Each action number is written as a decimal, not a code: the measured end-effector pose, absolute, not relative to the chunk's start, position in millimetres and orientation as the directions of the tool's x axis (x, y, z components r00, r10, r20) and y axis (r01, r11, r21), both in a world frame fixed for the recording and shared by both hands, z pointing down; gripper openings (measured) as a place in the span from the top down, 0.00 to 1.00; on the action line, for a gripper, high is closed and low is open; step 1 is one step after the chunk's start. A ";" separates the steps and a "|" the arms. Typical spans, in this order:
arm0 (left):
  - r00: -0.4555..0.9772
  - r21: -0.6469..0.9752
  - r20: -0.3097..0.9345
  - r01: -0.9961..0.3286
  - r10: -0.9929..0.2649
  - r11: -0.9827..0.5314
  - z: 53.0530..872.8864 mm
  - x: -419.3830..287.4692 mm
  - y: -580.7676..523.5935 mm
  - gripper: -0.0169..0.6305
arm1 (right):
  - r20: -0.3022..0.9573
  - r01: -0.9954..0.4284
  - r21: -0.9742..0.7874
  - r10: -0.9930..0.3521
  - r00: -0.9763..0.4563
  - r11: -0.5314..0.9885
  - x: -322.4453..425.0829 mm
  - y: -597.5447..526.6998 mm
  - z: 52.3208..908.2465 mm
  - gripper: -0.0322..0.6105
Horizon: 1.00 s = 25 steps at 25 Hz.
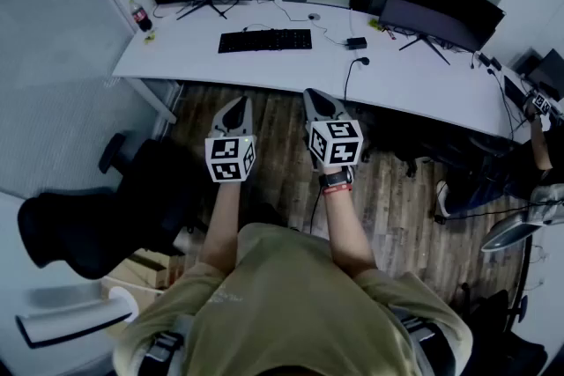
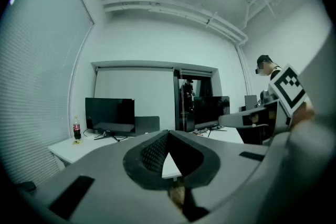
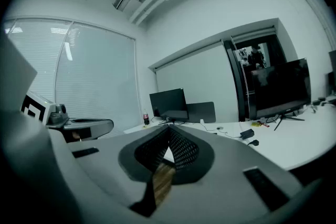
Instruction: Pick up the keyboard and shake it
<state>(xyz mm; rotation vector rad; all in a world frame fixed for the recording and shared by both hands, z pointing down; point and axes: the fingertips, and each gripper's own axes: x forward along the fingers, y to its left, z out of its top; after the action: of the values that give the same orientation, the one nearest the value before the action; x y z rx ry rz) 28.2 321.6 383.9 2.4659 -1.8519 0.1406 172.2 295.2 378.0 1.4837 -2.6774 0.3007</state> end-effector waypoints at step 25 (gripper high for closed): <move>0.342 0.042 0.153 -0.939 -0.927 -0.340 403.2 -37.7 89.0 0.94 | 0.273 -0.838 -0.169 -0.792 -0.546 0.519 81.8 79.4 414.0 0.91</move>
<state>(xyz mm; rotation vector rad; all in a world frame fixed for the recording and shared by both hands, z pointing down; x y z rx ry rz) -37.7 89.0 403.2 2.4709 -1.7274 0.1541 81.8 79.4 414.0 1.4040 -2.5939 0.4216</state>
